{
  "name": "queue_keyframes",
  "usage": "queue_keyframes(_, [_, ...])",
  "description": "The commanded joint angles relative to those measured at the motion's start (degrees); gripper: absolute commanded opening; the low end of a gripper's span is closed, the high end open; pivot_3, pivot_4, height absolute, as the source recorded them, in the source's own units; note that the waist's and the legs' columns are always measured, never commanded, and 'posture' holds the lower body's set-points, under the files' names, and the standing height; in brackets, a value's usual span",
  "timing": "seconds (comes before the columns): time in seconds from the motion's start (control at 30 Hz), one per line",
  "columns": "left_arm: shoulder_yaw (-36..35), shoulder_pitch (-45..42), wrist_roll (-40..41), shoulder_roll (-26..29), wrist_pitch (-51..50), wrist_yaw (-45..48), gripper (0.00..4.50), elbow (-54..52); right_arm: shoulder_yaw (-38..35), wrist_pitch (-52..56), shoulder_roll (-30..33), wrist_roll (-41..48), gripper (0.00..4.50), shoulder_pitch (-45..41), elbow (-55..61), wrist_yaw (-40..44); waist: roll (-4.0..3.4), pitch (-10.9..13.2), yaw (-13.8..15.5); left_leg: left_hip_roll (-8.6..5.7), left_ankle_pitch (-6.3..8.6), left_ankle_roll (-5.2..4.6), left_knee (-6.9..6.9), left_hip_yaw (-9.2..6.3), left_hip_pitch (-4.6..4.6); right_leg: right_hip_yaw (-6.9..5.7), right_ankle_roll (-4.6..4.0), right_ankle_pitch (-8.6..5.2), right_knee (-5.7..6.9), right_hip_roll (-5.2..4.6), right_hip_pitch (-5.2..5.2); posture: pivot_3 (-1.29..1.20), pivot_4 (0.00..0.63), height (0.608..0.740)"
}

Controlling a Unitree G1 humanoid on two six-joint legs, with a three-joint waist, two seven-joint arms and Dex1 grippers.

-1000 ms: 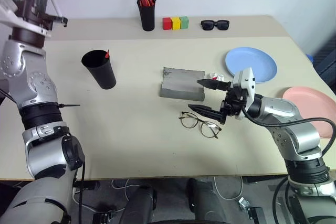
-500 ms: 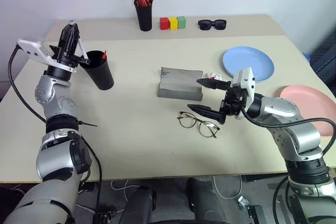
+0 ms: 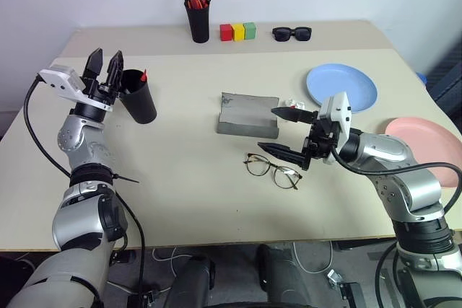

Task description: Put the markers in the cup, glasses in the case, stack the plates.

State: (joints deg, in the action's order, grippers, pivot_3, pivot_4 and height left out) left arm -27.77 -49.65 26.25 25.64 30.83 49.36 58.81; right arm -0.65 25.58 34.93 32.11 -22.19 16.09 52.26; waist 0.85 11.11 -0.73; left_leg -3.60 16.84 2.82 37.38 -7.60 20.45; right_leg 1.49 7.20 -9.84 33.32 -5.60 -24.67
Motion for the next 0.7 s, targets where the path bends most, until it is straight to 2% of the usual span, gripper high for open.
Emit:
queue_keyframes(0.03, [0.44,0.30,-0.21,0.31,1.25,-0.21,4.47,-2.37,-0.84,-0.45,0.39,0.01,4.50,-0.55,2.27,-0.09,0.00,0.00,0.01,0.00,0.00,0.00,0.00,0.00,0.00,0.00,0.00,0.00,0.00,0.00,0.00,0.00,0.150,0.740])
queue_keyframes(0.17, [3.50,0.10,0.70,-0.56,-6.17,2.66,4.47,-8.87,-1.13,-0.74,0.06,-0.07,4.50,-0.90,1.65,-0.26,0.00,0.00,0.00,0.00,0.00,0.00,0.00,0.00,0.00,0.00,0.00,0.00,0.00,0.00,0.00,0.00,0.150,0.740])
queue_keyframes(0.33, [13.59,-0.68,4.34,-3.30,-28.54,8.32,4.47,-27.53,-2.18,-1.33,0.94,-0.50,4.50,-0.87,-0.21,0.41,0.02,0.01,0.23,-0.02,0.00,-0.01,0.10,-0.06,0.10,-0.01,0.05,0.03,-0.01,0.00,0.04,0.00,0.150,0.740])
queue_keyframes(0.43, [21.97,-2.76,3.46,-2.96,-40.02,15.61,4.47,-32.28,-4.62,-3.43,3.89,-2.82,4.50,-0.95,-5.89,1.35,0.01,0.01,0.13,-0.02,0.01,-0.02,0.09,-0.05,0.05,-0.01,0.05,0.03,0.00,0.01,0.05,0.00,0.150,0.740])
queue_keyframes(0.57, [29.63,-5.96,-0.80,-2.43,-46.41,22.35,4.47,-28.28,-5.88,-5.16,5.95,-3.43,4.50,-0.67,-8.54,2.75,-0.02,0.01,-0.55,-0.01,0.02,-0.04,0.01,0.01,-0.07,0.00,0.04,0.02,0.00,0.04,0.07,0.00,0.150,0.740])
queue_keyframes(0.7, [38.58,-9.47,-13.50,-5.13,-35.23,22.48,4.47,-15.85,-6.03,-5.50,5.21,-3.72,4.50,1.20,-6.34,1.64,-0.03,0.00,-0.60,0.09,0.02,-0.05,-0.08,0.02,-0.11,0.00,0.03,0.01,0.00,0.14,0.07,0.00,0.150,0.740])
